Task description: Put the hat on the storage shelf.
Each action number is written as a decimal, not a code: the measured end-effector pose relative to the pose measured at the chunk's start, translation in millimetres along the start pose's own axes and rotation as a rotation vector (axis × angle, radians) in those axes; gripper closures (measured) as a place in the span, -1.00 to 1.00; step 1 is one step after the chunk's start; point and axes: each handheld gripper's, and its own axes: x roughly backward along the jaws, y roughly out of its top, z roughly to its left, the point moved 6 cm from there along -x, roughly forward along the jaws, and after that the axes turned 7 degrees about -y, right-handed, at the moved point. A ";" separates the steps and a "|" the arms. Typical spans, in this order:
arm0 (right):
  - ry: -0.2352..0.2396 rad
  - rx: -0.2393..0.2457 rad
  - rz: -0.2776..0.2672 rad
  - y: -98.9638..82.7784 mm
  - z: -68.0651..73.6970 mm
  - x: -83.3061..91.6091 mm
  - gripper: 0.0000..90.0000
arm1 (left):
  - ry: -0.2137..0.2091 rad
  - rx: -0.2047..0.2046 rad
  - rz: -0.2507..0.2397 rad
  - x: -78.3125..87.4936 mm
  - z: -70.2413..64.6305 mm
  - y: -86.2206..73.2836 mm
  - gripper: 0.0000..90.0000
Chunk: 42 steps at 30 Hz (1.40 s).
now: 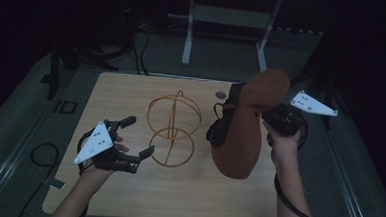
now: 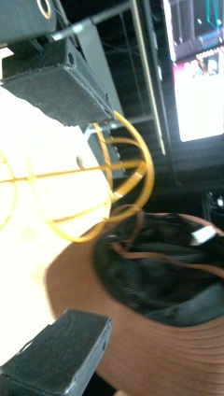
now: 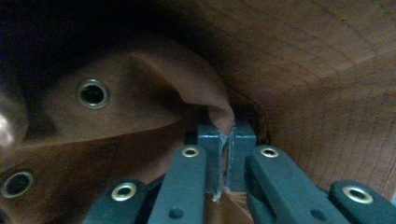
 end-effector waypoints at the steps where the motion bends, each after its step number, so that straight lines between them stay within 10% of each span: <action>1: 0.004 0.003 -0.001 3.9 0.7 -4.3 0.94 | 0.006 0.013 0.001 5.0 1.3 -5.1 -0.89; 14: 0.133 0.043 0.010 46.5 46.0 -69.9 0.94 | 0.092 0.101 0.017 37.9 4.1 -65.5 -0.89; 30: 0.300 0.068 0.224 2.6 104.5 -141.4 0.92 | 0.156 0.165 0.034 48.5 8.5 -102.8 -0.88; 42: 0.298 0.136 0.314 -20.1 134.2 -174.9 0.68 | 0.143 0.179 0.045 46.9 8.0 -110.3 -0.88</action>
